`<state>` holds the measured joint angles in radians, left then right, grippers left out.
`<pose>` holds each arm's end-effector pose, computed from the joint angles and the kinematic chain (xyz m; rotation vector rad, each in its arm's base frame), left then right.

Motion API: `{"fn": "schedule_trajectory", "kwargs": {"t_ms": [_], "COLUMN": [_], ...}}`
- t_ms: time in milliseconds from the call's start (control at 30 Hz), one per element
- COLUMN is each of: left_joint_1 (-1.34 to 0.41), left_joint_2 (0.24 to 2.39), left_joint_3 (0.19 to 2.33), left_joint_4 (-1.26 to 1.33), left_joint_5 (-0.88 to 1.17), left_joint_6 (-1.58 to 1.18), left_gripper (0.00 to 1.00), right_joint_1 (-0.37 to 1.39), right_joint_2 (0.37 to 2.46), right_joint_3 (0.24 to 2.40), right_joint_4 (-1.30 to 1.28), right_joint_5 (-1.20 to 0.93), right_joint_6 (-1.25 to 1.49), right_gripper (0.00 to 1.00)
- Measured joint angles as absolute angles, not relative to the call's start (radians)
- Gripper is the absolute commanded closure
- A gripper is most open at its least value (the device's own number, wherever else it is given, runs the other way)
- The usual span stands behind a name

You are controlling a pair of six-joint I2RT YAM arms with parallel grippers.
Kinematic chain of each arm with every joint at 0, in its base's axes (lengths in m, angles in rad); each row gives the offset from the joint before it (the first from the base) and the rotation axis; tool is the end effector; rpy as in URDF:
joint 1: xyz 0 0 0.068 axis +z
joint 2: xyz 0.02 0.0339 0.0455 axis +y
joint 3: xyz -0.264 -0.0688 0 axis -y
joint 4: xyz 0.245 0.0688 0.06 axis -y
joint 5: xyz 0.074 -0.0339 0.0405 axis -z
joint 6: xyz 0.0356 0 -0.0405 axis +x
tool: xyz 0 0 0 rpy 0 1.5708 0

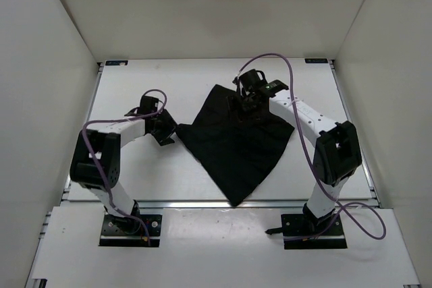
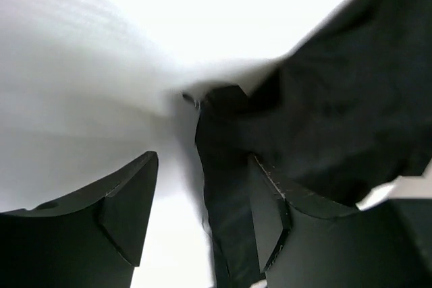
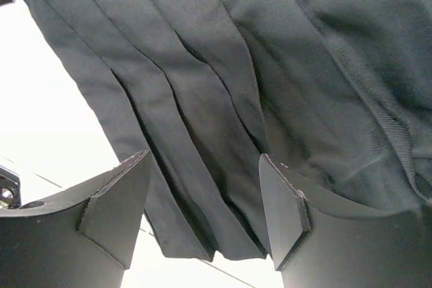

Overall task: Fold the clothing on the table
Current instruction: Flatten the skirt out

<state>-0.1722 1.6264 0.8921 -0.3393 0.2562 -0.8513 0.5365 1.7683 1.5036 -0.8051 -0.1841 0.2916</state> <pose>0.3024 -0.0617 0.1622 -0.8337 2.6311 -0.6527 0.3201 0.1979 0.2706 -0.3947 2.6829 0.5082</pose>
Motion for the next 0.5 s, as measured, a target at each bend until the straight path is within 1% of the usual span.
{"fn": "schedule_trajectory", "kwargs": {"t_ms": [67,100,133,167,200,300,400,500], "left_joint_1": [-0.194,-0.199,-0.208,-0.214,-0.218,-0.222,-0.210,-0.188], "left_joint_2": [1.691,1.710,1.716,1.722,1.728,1.745,1.745,1.730], "left_joint_3": [0.909,0.922,0.932,0.940,0.944,0.945,0.947,0.940], "left_joint_4": [-0.324,-0.319,-0.307,-0.293,-0.279,-0.239,-0.260,-0.317], "left_joint_5": [0.246,0.260,0.246,0.241,0.236,0.234,0.248,0.274], "left_joint_6": [-0.862,-0.876,-0.881,-0.888,-0.898,-0.894,-0.860,-0.800], "left_gripper": [0.33,0.36,0.47,0.85,1.00,1.00,1.00,1.00], "right_joint_1": [0.527,0.521,0.514,0.507,0.499,0.469,0.437,0.405], "right_joint_2": [1.770,1.773,1.779,1.788,1.799,1.872,2.009,2.161], "right_joint_3": [1.510,1.518,1.530,1.548,1.567,1.666,1.834,2.008], "right_joint_4": [-0.806,-0.810,-0.810,-0.807,-0.802,-0.797,-0.786,-0.801], "right_joint_5": [-0.186,-0.186,-0.185,-0.184,-0.183,-0.182,-0.178,-0.174], "right_joint_6": [0.287,0.283,0.276,0.266,0.257,0.222,0.184,0.154], "right_gripper": [0.38,0.38,0.38,0.38,0.38,0.36,0.32,0.31]}}
